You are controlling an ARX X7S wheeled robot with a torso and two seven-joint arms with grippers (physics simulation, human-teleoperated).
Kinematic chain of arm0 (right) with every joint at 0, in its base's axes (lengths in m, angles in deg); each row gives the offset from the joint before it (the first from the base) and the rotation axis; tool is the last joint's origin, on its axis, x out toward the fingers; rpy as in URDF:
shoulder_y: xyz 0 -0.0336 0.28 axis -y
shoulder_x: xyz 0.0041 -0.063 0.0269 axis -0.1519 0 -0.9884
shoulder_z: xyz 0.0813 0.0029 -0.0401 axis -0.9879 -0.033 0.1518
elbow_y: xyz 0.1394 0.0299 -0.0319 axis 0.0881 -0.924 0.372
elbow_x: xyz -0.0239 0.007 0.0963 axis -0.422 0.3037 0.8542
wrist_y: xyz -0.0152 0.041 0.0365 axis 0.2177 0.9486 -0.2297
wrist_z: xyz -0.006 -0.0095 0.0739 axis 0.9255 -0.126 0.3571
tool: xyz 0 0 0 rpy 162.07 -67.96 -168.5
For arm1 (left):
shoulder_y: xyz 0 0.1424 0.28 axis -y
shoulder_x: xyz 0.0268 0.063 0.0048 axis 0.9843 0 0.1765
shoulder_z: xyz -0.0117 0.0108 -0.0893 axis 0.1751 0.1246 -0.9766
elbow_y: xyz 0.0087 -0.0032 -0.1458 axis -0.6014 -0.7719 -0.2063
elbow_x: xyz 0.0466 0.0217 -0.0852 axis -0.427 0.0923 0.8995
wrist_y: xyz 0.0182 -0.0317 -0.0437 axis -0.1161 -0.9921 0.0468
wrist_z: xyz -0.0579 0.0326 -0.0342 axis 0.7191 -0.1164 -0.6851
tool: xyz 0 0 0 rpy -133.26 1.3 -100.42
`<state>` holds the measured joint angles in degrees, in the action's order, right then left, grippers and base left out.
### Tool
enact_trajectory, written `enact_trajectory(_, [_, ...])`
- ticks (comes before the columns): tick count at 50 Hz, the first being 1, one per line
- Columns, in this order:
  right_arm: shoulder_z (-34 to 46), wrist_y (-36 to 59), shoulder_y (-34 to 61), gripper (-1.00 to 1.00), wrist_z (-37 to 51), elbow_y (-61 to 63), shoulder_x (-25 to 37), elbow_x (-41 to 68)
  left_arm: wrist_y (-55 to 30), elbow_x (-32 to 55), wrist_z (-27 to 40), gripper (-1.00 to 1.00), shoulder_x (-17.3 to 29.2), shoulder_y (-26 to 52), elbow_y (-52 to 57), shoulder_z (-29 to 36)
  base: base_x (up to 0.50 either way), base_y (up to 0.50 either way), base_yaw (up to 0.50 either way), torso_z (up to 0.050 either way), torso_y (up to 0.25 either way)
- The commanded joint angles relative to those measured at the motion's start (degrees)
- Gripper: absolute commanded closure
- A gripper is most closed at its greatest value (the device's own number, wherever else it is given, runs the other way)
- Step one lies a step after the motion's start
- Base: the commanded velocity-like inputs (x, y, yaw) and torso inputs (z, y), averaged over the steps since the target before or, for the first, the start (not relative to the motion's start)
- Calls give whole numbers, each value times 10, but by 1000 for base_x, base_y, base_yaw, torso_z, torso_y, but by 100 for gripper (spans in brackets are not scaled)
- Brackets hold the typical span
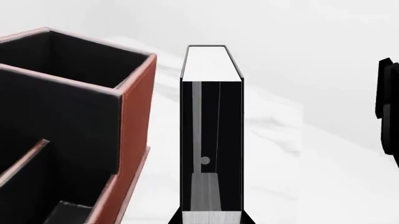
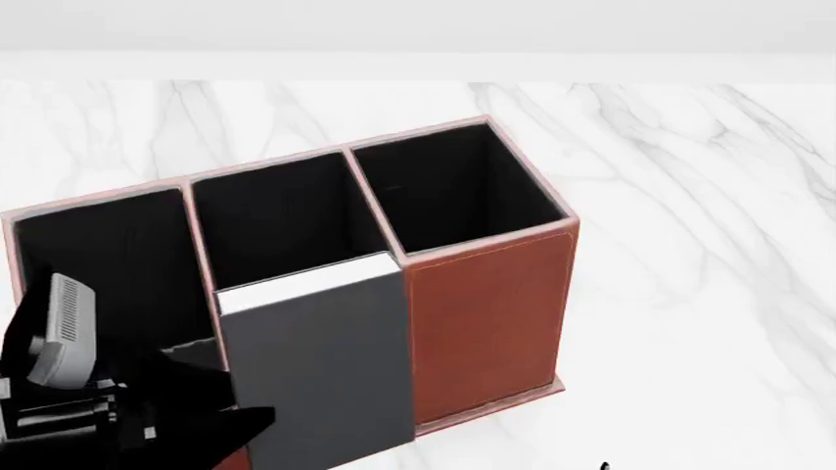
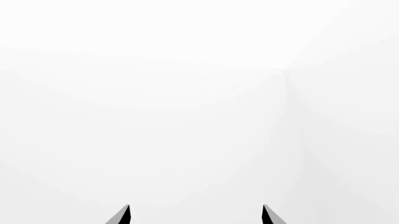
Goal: Pick up the book and place it in the back compartment of the caddy.
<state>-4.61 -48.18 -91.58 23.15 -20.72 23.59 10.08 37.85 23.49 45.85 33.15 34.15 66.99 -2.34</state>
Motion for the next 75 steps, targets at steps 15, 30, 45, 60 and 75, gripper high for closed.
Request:
enact_trajectory(15, [4, -3, 1, -100, 3, -2, 2, -3, 33, -53, -3, 100, -13, 38, -34, 8, 0, 0, 0, 0, 1])
enact_trajectory(30, [7, -3, 3, -100, 4, -4, 4, -2, 52, -92, -28, 100, -53, 78, -135, 22, 0, 0, 0, 0, 1])
enact_trajectory(45, [9, 1, 6, -100, 5, -6, 5, 0, 78, -109, -61, 100, -86, 115, -246, 20, 0, 0, 0, 0, 1])
enact_trajectory(60, [12, 1, 9, -100, 6, -10, 6, 1, 114, -124, -139, 100, -141, 173, -411, 21, 0, 0, 0, 1, 1])
enact_trajectory(75, [15, -2, 11, -100, 7, -13, 7, 0, 145, -146, -178, 100, -183, 207, -504, 34, 0, 0, 0, 0, 1])
